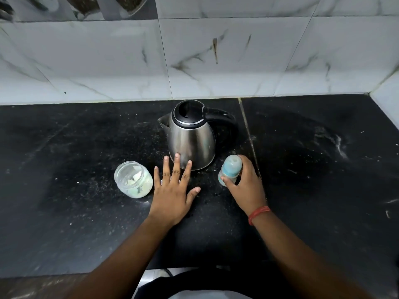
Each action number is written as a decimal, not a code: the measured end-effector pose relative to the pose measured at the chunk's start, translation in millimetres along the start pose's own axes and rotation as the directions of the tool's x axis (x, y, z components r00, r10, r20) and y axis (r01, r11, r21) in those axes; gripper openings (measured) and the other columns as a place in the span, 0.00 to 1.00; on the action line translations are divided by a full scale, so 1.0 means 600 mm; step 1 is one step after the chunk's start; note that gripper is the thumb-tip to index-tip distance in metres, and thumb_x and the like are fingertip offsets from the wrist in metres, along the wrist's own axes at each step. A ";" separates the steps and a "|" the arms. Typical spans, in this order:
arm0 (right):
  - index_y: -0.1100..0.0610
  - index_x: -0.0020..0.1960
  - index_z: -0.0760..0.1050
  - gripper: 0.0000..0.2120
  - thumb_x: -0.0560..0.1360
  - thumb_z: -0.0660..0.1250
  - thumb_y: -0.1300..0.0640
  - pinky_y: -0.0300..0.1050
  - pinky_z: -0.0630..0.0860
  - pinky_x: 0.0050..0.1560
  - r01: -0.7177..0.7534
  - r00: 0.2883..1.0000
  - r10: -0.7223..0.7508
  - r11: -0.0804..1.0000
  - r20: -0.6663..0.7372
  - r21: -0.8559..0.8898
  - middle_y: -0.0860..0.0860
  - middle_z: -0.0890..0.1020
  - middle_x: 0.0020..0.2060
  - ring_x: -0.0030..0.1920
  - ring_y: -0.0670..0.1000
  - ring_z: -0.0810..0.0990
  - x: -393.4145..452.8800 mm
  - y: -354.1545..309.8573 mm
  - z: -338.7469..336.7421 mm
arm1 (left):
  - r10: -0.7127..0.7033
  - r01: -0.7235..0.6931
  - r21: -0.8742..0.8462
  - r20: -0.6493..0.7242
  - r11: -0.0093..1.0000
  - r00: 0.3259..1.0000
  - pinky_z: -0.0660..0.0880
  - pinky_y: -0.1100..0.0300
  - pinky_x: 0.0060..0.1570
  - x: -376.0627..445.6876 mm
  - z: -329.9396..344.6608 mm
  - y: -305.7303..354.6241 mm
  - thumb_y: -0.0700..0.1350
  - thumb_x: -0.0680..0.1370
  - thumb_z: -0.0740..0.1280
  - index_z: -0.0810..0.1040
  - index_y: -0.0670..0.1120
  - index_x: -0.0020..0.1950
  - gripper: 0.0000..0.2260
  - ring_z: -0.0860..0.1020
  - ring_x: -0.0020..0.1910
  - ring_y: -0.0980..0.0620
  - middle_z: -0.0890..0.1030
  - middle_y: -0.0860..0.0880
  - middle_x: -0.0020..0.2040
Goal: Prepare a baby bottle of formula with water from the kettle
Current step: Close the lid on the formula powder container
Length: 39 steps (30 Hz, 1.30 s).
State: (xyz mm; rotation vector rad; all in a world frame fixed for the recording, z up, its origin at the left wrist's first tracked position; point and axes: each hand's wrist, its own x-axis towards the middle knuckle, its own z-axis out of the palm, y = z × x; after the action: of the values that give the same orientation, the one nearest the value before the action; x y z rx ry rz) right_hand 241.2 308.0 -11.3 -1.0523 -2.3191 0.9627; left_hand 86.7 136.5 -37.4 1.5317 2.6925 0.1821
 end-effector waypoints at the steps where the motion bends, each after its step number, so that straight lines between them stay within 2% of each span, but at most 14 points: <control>1: 0.54 0.72 0.67 0.33 0.71 0.78 0.54 0.30 0.68 0.56 0.001 1.000 -0.001 1.000 0.001 0.001 0.49 0.74 0.67 0.59 0.37 0.69 0.000 0.002 0.001 | 0.000 0.000 -0.002 -0.002 1.000 1.000 0.54 0.30 0.77 0.000 0.002 0.000 0.67 0.83 0.40 0.48 0.49 0.85 0.34 0.44 0.83 0.34 0.44 0.40 0.85; 4: 0.55 0.74 0.65 0.41 0.68 0.81 0.54 0.22 0.63 0.61 0.011 1.000 -0.011 1.000 -0.014 0.026 0.50 0.70 0.70 0.64 0.38 0.67 0.001 0.011 0.001 | 0.005 -0.005 -0.007 -0.018 1.000 1.000 0.54 0.30 0.77 0.001 0.003 0.001 0.67 0.84 0.41 0.48 0.49 0.85 0.34 0.44 0.83 0.34 0.44 0.39 0.85; 5: 0.54 0.75 0.64 0.43 0.66 0.81 0.53 0.26 0.65 0.66 0.010 0.999 -0.009 0.999 -0.032 0.042 0.50 0.68 0.71 0.67 0.42 0.68 0.001 0.012 -0.001 | 0.008 -0.009 -0.008 -0.025 1.000 1.000 0.54 0.31 0.77 0.002 0.002 0.001 0.67 0.84 0.41 0.48 0.49 0.85 0.34 0.44 0.83 0.34 0.44 0.39 0.85; 7: 0.54 0.75 0.63 0.44 0.67 0.81 0.50 0.46 0.71 0.71 0.044 0.994 -0.041 0.998 -0.099 0.035 0.50 0.65 0.73 0.72 0.50 0.69 0.002 0.004 -0.009 | 0.015 -0.015 -0.017 -0.039 1.000 0.999 0.54 0.31 0.78 0.003 0.000 -0.001 0.66 0.84 0.41 0.49 0.49 0.85 0.34 0.43 0.83 0.35 0.43 0.40 0.85; 8: 0.55 0.75 0.63 0.42 0.68 0.80 0.49 0.52 0.72 0.72 0.086 0.986 -0.085 0.996 -0.145 0.001 0.51 0.64 0.74 0.74 0.52 0.68 0.004 -0.005 -0.014 | 0.016 -0.018 -0.024 -0.052 1.000 0.999 0.53 0.31 0.78 0.004 -0.003 -0.003 0.66 0.84 0.41 0.49 0.49 0.85 0.34 0.43 0.83 0.35 0.43 0.40 0.85; 10: 0.57 0.74 0.65 0.37 0.71 0.78 0.51 0.57 0.71 0.72 0.198 0.948 -0.217 0.975 -0.234 -0.104 0.55 0.65 0.74 0.74 0.56 0.67 0.009 -0.028 -0.024 | 0.029 -0.032 -0.037 -0.083 0.999 0.996 0.53 0.32 0.78 0.006 -0.012 -0.006 0.65 0.84 0.43 0.48 0.49 0.85 0.33 0.42 0.83 0.35 0.42 0.41 0.85; 13: 0.60 0.71 0.69 0.28 0.75 0.74 0.56 0.58 0.71 0.71 0.349 0.876 -0.398 0.913 -0.273 -0.212 0.60 0.69 0.72 0.72 0.59 0.69 0.018 -0.074 -0.027 | 0.054 -0.063 -0.051 -0.156 0.997 0.986 0.52 0.33 0.79 0.008 -0.035 -0.016 0.64 0.85 0.45 0.46 0.50 0.84 0.32 0.43 0.83 0.36 0.43 0.40 0.85; 16: 0.62 0.69 0.71 0.24 0.75 0.72 0.60 0.55 0.71 0.71 0.442 0.831 -0.490 0.869 -0.262 -0.223 0.60 0.72 0.69 0.70 0.59 0.72 0.022 -0.120 -0.009 | 0.044 -0.063 -0.076 -0.227 0.995 0.973 0.50 0.34 0.79 0.009 -0.064 -0.036 0.63 0.85 0.47 0.47 0.49 0.84 0.31 0.44 0.84 0.37 0.45 0.39 0.85; 20: 0.62 0.66 0.75 0.20 0.75 0.71 0.62 0.54 0.74 0.67 0.511 0.832 -0.532 0.846 -0.159 -0.154 0.58 0.76 0.64 0.65 0.57 0.75 0.015 -0.159 0.038 | -0.012 -0.008 -0.066 -0.307 0.998 0.952 0.49 0.32 0.79 -0.001 -0.092 -0.088 0.63 0.85 0.49 0.47 0.48 0.84 0.32 0.45 0.83 0.37 0.47 0.38 0.84; 23: 0.59 0.65 0.75 0.20 0.74 0.71 0.60 0.53 0.76 0.64 0.516 0.856 -0.517 0.847 0.025 -0.128 0.54 0.76 0.62 0.62 0.56 0.77 0.006 -0.171 0.085 | -0.093 0.072 -0.076 -0.324 0.995 0.941 0.49 0.32 0.79 -0.022 -0.102 -0.135 0.64 0.84 0.51 0.49 0.48 0.84 0.34 0.45 0.84 0.37 0.47 0.38 0.84; 26: 0.58 0.67 0.73 0.24 0.73 0.72 0.55 0.54 0.75 0.64 0.488 0.861 -0.438 0.854 0.257 -0.181 0.54 0.76 0.62 0.61 0.58 0.77 0.001 -0.170 0.129 | -0.165 0.131 -0.129 -0.311 0.983 0.936 0.47 0.33 0.79 -0.045 -0.102 -0.174 0.66 0.82 0.53 0.49 0.48 0.84 0.37 0.43 0.84 0.40 0.45 0.41 0.85; 30: 0.55 0.75 0.65 0.34 0.74 0.71 0.44 0.52 0.70 0.69 0.459 0.826 -0.267 0.829 0.496 -0.319 0.53 0.71 0.69 0.68 0.58 0.71 -0.003 -0.169 0.175 | -0.257 0.199 -0.247 -0.228 0.948 0.939 0.42 0.38 0.81 -0.071 -0.091 -0.217 0.71 0.78 0.56 0.46 0.47 0.84 0.44 0.37 0.84 0.46 0.39 0.46 0.85; 35: 0.50 0.77 0.60 0.39 0.73 0.71 0.38 0.53 0.69 0.66 0.426 0.812 -0.104 0.778 0.574 -0.461 0.51 0.68 0.70 0.69 0.56 0.69 -0.009 -0.166 0.208 | -0.313 0.269 -0.425 -0.035 0.864 0.949 0.43 0.43 0.82 -0.082 -0.078 -0.237 0.76 0.69 0.60 0.45 0.46 0.84 0.54 0.40 0.84 0.51 0.40 0.51 0.85; 39: 0.51 0.76 0.60 0.38 0.73 0.72 0.40 0.52 0.70 0.66 0.430 0.816 -0.096 0.760 0.570 -0.487 0.51 0.69 0.70 0.68 0.55 0.69 -0.012 -0.161 0.222 | -0.322 0.294 -0.582 0.058 0.758 0.945 0.48 0.42 0.82 -0.076 -0.067 -0.234 0.73 0.67 0.69 0.46 0.47 0.84 0.56 0.48 0.84 0.50 0.48 0.50 0.85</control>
State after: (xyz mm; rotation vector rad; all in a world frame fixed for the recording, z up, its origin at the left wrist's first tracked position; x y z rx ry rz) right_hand 117.9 200.8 -30.7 -0.6455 -3.2589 0.4026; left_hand -13.5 22.8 -15.3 0.8938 2.5052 0.9404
